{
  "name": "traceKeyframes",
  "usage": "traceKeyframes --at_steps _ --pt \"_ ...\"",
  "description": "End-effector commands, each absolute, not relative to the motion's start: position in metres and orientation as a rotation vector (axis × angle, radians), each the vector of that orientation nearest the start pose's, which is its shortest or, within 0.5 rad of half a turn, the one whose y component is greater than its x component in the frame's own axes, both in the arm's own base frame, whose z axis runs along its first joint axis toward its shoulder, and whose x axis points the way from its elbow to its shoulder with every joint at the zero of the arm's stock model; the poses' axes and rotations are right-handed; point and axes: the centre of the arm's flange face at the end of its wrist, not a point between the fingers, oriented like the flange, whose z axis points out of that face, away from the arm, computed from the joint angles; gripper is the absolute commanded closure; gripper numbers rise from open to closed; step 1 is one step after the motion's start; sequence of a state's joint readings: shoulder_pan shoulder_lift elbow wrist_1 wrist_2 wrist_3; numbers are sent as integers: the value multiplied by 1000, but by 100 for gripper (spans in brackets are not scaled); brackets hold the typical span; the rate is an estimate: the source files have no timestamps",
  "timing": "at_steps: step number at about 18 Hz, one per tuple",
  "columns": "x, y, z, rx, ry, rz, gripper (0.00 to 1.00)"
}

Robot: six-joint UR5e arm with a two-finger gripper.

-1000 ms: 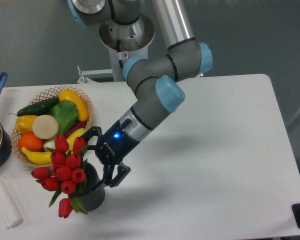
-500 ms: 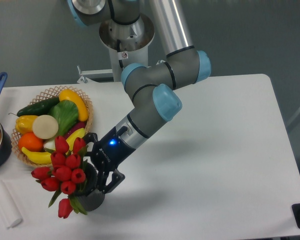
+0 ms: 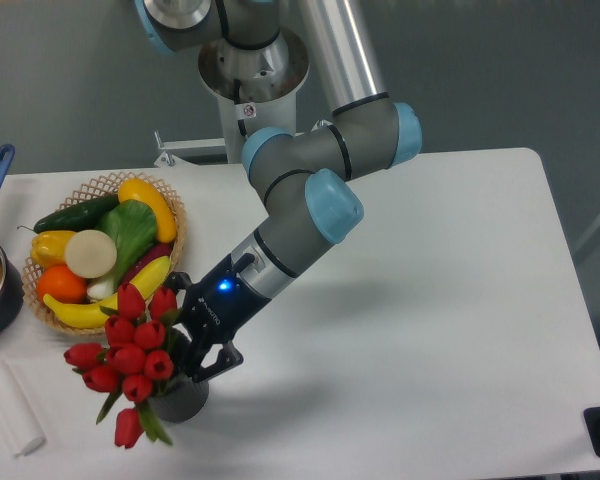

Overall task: Pick up the flowers from the vase
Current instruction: 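Close the gripper on the red tulip stems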

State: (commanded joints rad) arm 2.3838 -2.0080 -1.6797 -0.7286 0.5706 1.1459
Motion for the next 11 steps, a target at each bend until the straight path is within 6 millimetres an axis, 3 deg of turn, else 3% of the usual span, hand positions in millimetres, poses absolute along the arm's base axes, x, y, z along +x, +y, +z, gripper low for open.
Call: traceKeyframes --at_steps 8,11 --pt "-304 586 321 -2074 520 -391 71" --pt "-302 585 333 -2045 519 -395 70"
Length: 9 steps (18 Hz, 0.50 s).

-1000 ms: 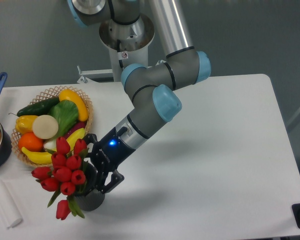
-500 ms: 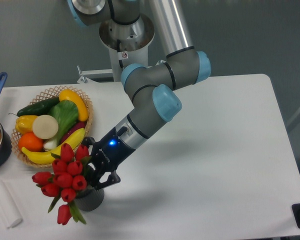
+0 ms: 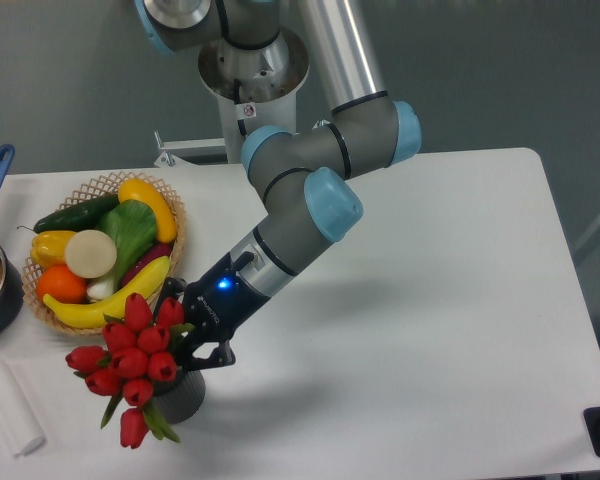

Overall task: Pick up the flowers from the vase
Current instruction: 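Close the gripper on the red tulip stems, then lift the tulip bunch up out of the black vase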

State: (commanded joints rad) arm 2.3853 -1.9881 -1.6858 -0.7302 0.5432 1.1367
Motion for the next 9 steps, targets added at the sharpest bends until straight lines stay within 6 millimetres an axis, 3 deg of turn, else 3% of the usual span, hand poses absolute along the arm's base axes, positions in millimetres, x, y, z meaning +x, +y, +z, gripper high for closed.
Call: traceKeyframes --at_steps 6,9 --pt "-295 580 361 -2012 521 -381 66" --pt "-293 577 383 -2011 490 -374 66"
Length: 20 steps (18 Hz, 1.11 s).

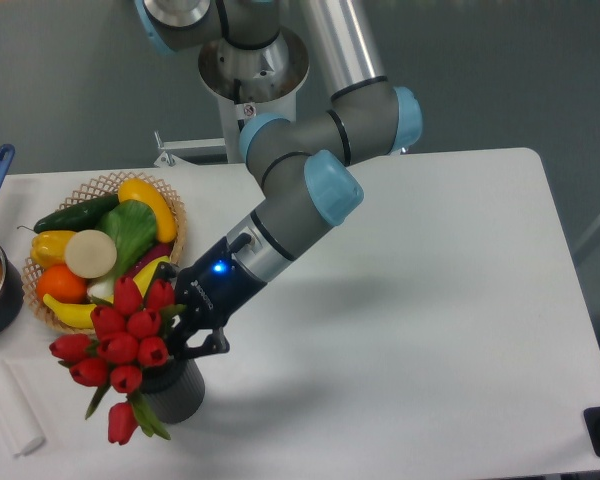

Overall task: Pick up the flowers from the vase
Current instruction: 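Lift the tulip bunch up out of the black vase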

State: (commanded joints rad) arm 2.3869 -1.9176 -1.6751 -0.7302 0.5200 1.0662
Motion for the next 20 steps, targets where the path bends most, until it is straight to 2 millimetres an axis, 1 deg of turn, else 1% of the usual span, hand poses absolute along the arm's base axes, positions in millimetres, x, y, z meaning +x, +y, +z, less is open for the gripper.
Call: traceKeyframes --at_steps 2,7,11,16,18,20 --pt "-294 577 397 -2005 484 -360 66" --pt "-299 579 417 -1995 472 -339 66" --pt "-300 580 445 -1986 438 -330 66" --pt "-307 583 471 -1977 400 -318 66" --pt "-309 581 476 -1976 392 -313 66" --pt "-305 574 493 -1965 391 -295 66"
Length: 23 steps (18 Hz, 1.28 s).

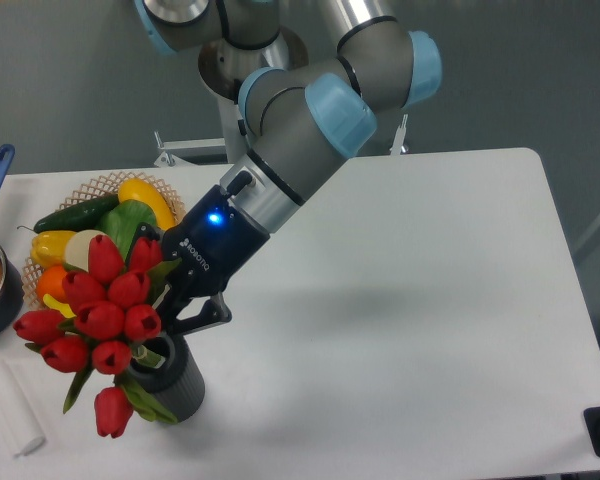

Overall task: Pick up the flowers from the vase
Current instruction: 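Lift the tulip bunch up out of the black vase, then carry the tulips away from the vase over the open table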

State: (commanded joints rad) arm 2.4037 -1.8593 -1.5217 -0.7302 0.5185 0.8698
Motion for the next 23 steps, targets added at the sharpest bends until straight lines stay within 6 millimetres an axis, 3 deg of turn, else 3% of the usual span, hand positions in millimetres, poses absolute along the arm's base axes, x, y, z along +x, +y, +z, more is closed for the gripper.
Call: traceKeyframes --at_steps 10,13,15,18,23 --pt "-306 576 541 -1947 315 -297 67" --pt "-318 569 543 -1949 291 -281 66" --pt "-340 551 549 -1948 253 -245 66" --pt "-384 521 540 -1962 163 -205 66" --pt "-459 455 534 -1941 31 -135 66"
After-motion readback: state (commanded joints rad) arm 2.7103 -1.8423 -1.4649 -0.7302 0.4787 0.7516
